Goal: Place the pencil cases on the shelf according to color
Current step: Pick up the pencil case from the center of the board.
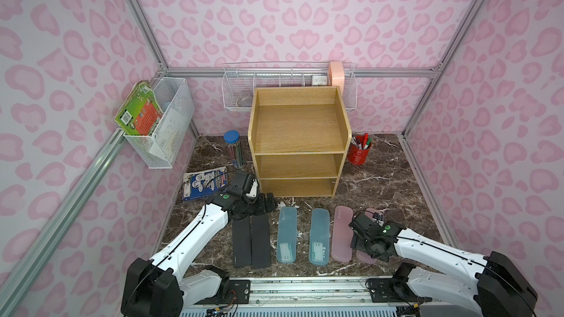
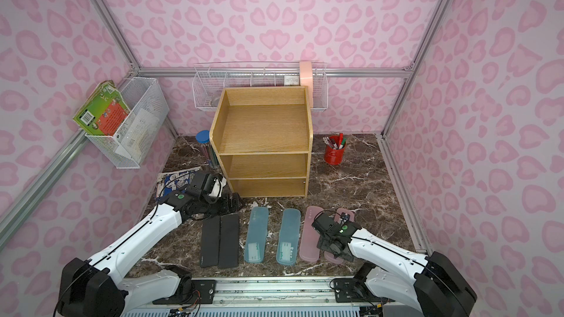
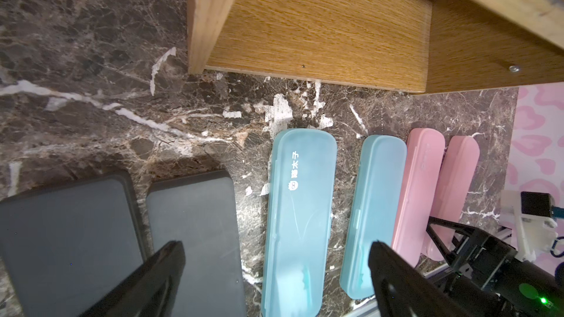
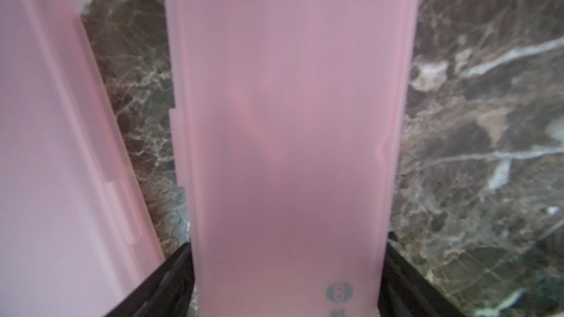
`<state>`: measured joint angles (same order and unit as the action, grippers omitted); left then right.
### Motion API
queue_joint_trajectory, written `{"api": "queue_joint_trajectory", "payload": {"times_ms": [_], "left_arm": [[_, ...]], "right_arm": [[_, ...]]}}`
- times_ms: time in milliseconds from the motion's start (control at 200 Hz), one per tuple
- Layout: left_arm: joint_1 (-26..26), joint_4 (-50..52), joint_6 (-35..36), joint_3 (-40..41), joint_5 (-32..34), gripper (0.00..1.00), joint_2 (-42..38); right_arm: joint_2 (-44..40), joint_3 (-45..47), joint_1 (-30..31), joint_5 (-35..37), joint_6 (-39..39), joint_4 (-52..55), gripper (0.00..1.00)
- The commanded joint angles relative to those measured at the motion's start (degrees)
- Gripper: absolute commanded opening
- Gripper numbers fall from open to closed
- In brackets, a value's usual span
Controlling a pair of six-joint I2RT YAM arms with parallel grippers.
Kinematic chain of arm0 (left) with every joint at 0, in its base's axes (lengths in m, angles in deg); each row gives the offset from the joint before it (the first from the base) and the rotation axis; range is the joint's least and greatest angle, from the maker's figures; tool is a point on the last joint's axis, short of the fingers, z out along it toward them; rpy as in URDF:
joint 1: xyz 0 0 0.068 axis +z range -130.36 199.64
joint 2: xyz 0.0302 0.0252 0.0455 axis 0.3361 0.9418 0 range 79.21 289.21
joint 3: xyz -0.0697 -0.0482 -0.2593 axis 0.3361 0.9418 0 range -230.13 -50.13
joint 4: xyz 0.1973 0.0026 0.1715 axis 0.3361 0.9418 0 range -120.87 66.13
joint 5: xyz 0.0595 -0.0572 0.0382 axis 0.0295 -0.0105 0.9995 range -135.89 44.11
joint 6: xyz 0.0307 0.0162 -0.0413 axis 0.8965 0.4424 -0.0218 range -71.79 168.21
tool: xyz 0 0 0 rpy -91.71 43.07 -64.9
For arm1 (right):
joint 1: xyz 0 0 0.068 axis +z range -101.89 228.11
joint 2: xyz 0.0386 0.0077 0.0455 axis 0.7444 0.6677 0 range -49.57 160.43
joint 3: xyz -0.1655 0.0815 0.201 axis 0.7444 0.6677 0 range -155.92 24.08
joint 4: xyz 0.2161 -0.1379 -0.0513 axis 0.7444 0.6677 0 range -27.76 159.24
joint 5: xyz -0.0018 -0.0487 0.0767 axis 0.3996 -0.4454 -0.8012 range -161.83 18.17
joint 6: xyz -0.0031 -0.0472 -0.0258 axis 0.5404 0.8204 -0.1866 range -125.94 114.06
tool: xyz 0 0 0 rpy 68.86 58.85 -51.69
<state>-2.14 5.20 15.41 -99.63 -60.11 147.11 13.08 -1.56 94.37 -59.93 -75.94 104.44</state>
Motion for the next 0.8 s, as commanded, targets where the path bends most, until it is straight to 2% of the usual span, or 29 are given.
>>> {"api": "queue_joint_trajectory", "payload": {"times_ms": [0, 175, 380, 540, 795], "left_arm": [[0.0, 0.2, -0.2, -0.6, -0.3, 0.99, -0.3], [-0.1, 0.2, -0.9, -0.7, -0.3, 0.99, -1.3], [-0.3, 1.3, -1.2, -1.6, -0.3, 0.99, -2.5], [-0.3, 2.3, -2.0, -2.4, -0.3, 0.99, -3.9], [-0.3, 5.5, -2.4, -3.1, 2.1, 0.99, -8.4]], "right_arm": [[0.5, 1.0, 0.9, -3.8, -1.6, 1.1, 0.84], [-1.7, 0.1, 2.8, -2.7, -3.1, 4.1, 0.77], [-8.5, -0.9, 4.9, -1.8, -5.3, 7.3, 0.68], [-12.8, -4.2, 7.2, -0.7, -5.9, 9.5, 0.65], [-13.3, -11.2, 10.8, 2.8, -4.7, 13.2, 0.65]]}}
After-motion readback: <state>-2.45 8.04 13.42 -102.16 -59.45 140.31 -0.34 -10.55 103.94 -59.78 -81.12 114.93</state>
